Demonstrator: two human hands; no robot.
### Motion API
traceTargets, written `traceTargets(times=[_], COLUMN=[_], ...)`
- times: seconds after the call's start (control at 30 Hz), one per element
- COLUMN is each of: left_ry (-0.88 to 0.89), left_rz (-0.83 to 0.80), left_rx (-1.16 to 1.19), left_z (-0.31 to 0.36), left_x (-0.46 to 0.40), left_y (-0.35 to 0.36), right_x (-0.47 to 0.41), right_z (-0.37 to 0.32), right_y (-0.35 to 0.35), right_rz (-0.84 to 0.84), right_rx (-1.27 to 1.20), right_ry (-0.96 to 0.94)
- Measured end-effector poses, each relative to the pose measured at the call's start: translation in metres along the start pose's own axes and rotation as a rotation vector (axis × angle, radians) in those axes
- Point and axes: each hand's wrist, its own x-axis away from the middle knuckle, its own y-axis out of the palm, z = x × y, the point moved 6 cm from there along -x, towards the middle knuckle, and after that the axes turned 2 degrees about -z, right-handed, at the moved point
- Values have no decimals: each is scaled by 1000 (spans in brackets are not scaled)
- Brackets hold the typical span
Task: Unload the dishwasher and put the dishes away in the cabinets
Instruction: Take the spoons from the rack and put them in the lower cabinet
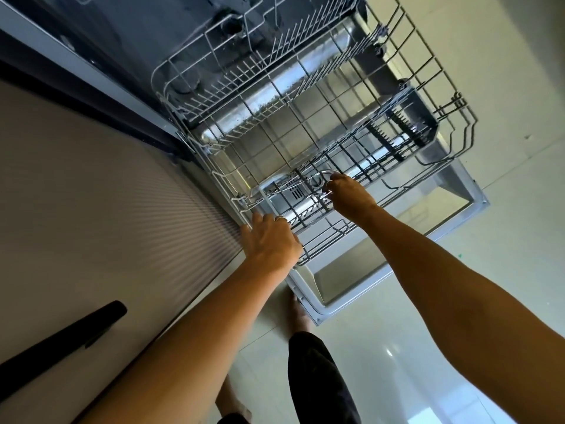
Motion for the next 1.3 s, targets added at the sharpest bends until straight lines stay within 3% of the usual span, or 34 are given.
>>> traceTargets(times=[0.17,0.33,0.43,0.53,0.67,0.77,0.9,0.97,1.07,1.17,1.3], left_ry=[-37,-126,-110,-118,-108,-96,-142,-164,-121,-84,-84], left_rz=[-55,-179,-240,-201,-66,27,130,87,-39,-39,-24], left_rx=[3,226,672,1192,1497,1527,1456,1418,1324,1236,1202], left_z=[-6,-15,-5,10,14,10,-1,-1,5,8,15], left_x=[-2,-1,-5,-7,-16,-21,-22,-21,-18,-22,-25], left_y=[11,16,17,6,-10,-18,-17,-13,-7,-3,-2], right_x=[4,20,31,41,60,64,63,63,64,70,77], right_z=[-7,-13,-12,-31,-63,-74,-76,-76,-82,-97,-102], right_y=[0,-17,-35,-46,-46,-40,-34,-31,-22,-13,-15], right_rz=[29,130,142,33,-164,-199,-90,-77,-229,-409,-388], right_rx=[52,70,-141,-406,-772,-945,-1071,-1105,-1035,-933,-945], right_ry=[-35,-89,32,67,110,174,324,392,438,363,282])
